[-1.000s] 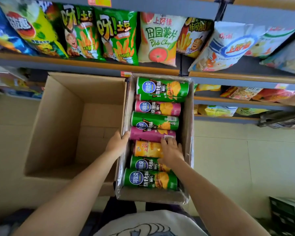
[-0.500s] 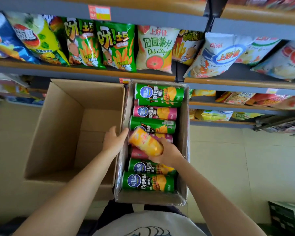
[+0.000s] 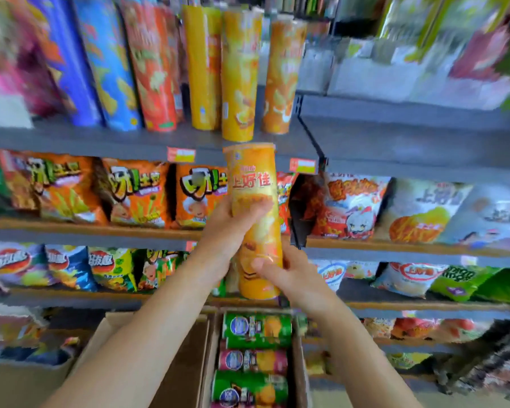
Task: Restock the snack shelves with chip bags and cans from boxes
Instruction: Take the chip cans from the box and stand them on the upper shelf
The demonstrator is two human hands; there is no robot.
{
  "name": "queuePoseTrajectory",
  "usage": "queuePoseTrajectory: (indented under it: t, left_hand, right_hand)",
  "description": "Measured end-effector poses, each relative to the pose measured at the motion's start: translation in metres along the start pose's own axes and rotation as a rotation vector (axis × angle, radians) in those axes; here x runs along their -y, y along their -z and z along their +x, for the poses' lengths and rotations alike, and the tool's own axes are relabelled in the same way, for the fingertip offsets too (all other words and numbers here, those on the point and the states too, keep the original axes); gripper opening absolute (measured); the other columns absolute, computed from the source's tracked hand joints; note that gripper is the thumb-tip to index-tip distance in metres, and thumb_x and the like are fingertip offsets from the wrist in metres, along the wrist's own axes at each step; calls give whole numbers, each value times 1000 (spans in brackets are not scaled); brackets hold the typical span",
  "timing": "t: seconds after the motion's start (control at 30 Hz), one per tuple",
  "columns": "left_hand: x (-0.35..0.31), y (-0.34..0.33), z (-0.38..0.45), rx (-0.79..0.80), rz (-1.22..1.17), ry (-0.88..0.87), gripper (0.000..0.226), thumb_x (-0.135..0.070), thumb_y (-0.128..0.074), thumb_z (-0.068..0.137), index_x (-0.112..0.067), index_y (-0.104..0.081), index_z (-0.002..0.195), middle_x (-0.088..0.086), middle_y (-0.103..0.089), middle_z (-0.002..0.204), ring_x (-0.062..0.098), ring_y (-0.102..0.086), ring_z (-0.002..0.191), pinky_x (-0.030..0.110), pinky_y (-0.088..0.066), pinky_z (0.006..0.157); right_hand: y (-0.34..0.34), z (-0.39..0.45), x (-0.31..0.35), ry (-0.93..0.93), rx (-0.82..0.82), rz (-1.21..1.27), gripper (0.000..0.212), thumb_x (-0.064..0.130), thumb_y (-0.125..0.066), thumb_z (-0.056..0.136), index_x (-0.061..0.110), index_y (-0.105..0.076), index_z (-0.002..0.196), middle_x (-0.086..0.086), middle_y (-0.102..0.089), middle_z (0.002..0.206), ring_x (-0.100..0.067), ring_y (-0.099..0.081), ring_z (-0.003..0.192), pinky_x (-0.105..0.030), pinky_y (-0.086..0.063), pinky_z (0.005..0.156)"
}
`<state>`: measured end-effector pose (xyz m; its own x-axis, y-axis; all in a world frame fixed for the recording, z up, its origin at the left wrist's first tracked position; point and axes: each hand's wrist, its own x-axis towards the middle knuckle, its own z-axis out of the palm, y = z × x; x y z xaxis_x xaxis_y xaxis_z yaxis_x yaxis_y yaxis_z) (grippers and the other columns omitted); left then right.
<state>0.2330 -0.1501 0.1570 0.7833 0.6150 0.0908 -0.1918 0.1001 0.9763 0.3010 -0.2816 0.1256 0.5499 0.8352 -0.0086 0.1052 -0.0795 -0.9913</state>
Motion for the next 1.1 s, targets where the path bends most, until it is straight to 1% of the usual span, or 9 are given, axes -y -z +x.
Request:
queuePoseTrajectory:
  t: [0.1,0.17,0.2,0.3,0.37,0.43,0.7,0.97,1.1]
  left_hand:
    - [-57,-19,20,27,135,-198,42,-56,-74,69,-34,-66,103,-16,-74,93,-1,-70,85,24,-56,82]
    - [-81,-15,42,5,282,-325,17,-44,-58,96,-36,-57,110,-23,-63,110,-14,-60,96,1,-40,84]
    - [-91,-8,53,-72,423,-415,18,-37,-50,102,-32,-56,119,-17,-59,120,-8,-57,109,-2,-34,88]
    - [-80,29,94,-181,973,-522,52,-53,-47,94,-21,-60,133,0,-57,139,21,-49,131,37,-32,114]
    - [-50,51,109,-138,1282,-393,64,-60,-40,92,-25,-49,145,-2,-46,152,21,-38,141,43,-20,120]
    - [-24,61,111,-130,1426,-433,66,-62,-39,95,-29,-36,152,-6,-32,160,17,-23,148,40,-4,123]
    - [-16,61,116,-159,1453,-482,71,-69,-42,91,-35,-29,152,-11,-26,158,14,-14,148,39,6,123]
    - [-11,63,120,-163,1484,-474,73,-69,-42,89,-34,-27,152,-9,-25,158,16,-13,148,42,6,123]
    - [-15,61,115,-161,1464,-480,72,-63,-46,91,-32,-27,153,-8,-24,160,16,-12,150,41,7,123]
  right_hand:
    - [14,17,42,215,-127,-141,27,34,-88,72,39,-70,91,15,-74,83,0,-65,77,-22,-55,72]
    - [28,31,66,302,-215,-147,28,23,-88,74,27,-70,95,7,-75,83,-4,-66,76,-23,-55,70]
    - [35,39,77,334,-260,-139,28,20,-86,76,22,-69,97,4,-75,85,-5,-66,75,-24,-55,69]
    - [56,63,108,385,-407,-179,33,24,-85,78,14,-65,103,2,-72,89,0,-66,73,-18,-53,66]
    - [64,85,122,390,-478,-196,37,25,-84,80,12,-63,107,3,-71,91,0,-66,75,-19,-54,66]
    - [70,112,129,367,-538,-236,39,30,-84,79,16,-63,109,4,-71,95,-9,-68,85,-29,-57,76]
    - [64,191,111,193,-541,-454,56,48,-78,80,16,-60,123,4,-61,106,-15,-57,94,-31,-45,79]
    - [70,208,99,119,-572,-660,41,44,-72,88,7,-67,105,-8,-68,101,-26,-62,92,-35,-46,70]
    - [60,188,102,105,-589,-656,66,40,-69,91,8,-45,143,-13,-51,141,-32,-53,126,-41,-45,98]
